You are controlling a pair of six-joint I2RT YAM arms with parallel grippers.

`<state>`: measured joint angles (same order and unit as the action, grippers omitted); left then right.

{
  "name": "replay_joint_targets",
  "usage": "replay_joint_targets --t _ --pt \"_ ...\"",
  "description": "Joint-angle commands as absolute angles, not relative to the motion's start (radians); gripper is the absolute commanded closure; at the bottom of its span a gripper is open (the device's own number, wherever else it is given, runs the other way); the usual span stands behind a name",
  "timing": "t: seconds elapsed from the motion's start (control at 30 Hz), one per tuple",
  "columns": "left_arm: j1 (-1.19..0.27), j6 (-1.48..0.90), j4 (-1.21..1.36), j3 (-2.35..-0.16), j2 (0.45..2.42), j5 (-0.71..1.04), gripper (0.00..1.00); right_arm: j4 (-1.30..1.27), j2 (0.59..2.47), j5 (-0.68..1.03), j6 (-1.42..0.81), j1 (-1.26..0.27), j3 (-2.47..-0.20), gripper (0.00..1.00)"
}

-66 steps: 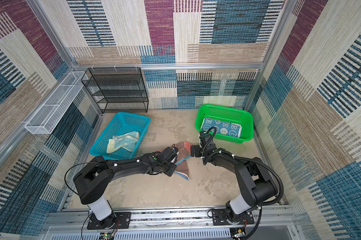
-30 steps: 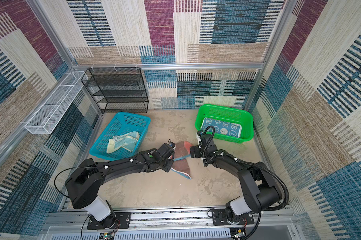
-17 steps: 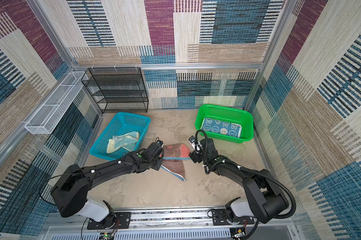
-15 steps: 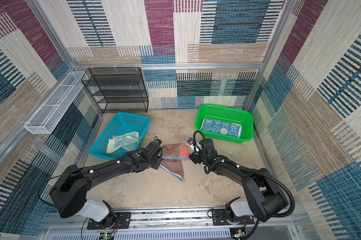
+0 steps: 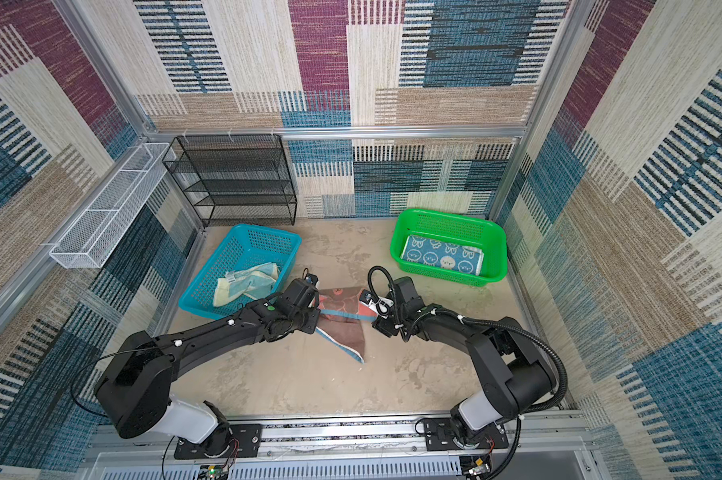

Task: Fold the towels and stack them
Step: 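Lift the pink towel's edge with both grippers, pulling it apart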

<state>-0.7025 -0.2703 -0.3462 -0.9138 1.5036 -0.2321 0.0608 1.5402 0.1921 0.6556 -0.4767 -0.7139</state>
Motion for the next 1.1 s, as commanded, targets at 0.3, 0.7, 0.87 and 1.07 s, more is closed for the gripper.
replay_joint_targets --t 0.3,0.7,0.87,1.07 --pt "-0.700 -0.250 -0.296 -0.901 1.516 -0.225 1.00 0.141 1.670 0.227 0.656 -0.477 -0.820 0.26" --pt "-0.699 -0.264 -0.294 -0.885 1.502 -0.232 1.00 0.220 1.814 0.205 0.637 -0.466 -0.895 0.62" --pt "-0.699 -0.265 -0.300 -0.876 1.480 -0.242 1.00 0.225 1.829 0.239 0.622 -0.464 -0.913 0.89" --pt "-0.699 -0.262 -0.310 -0.885 1.454 -0.246 1.00 0.188 1.766 0.306 0.553 -0.464 -0.941 1.00"
